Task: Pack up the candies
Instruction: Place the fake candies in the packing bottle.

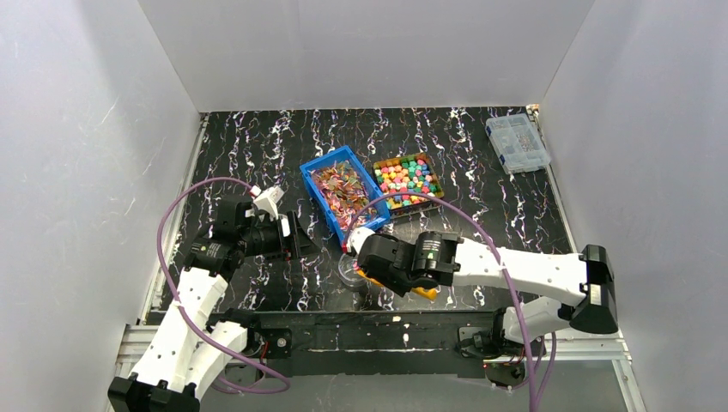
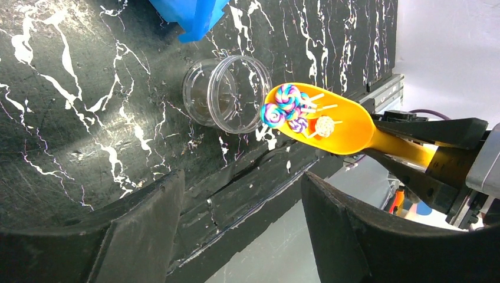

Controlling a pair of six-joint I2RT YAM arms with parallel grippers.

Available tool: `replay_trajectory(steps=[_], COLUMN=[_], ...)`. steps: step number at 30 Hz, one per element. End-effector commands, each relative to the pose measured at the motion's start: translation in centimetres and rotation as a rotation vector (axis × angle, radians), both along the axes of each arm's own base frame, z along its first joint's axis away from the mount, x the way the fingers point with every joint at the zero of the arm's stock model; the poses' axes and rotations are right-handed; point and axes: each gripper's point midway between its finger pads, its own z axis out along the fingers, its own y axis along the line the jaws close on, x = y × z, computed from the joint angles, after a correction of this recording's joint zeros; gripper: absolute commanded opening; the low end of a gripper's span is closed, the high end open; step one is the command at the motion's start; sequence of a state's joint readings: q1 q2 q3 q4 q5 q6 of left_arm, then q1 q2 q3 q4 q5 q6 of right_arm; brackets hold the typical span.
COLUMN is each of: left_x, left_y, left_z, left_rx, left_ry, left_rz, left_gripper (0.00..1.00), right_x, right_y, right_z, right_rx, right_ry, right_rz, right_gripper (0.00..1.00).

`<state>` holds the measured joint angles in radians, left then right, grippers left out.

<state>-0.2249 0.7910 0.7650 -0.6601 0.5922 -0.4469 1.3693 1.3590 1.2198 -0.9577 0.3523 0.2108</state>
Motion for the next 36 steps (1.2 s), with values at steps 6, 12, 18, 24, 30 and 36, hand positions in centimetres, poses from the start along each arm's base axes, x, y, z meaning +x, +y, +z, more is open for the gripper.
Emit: replay_trajectory(steps=[6, 12, 18, 24, 30, 36], left_x=[-0.8, -0.8, -0.8, -0.8, -0.7, -0.8], left_y=[-0.3, -0.4, -0.5, -0.5, -0.4, -0.6], left_z=[-0.3, -0.3, -0.4, -0.8, -1.1, -1.3], left_rx=[-0.015, -0.016, -0.022, -0.025, -0.022, -0.024], left_ry=[0.005, 0.0, -0.004, -0.002, -0.006, -0.001], left_rz=[-0.045, -0.049, -0.054, -0.05, -0.043, -0.048], left_gripper=[0.71, 0.71, 0.71, 0.71, 0.71, 0.72], right_x=[0.2, 0.8, 1.0, 0.8, 0.8, 1.0], right_y=[1.1, 1.0, 1.3, 1.2, 0.8, 1.7], right_z=[1.0, 0.3, 0.2, 0.5, 1.0, 2.0], right_rx=[-0.087, -0.18, -0.218, -0.269, -0.337, -0.288], right_ry=[0.031, 0.067, 0.107, 0.139, 0.183, 0.229], right_rz=[-0.009, -0.03, -0.026, -0.025, -0.047, -0.073], right_gripper=[0.01, 0.01, 0.01, 0.01, 0.01, 0.01])
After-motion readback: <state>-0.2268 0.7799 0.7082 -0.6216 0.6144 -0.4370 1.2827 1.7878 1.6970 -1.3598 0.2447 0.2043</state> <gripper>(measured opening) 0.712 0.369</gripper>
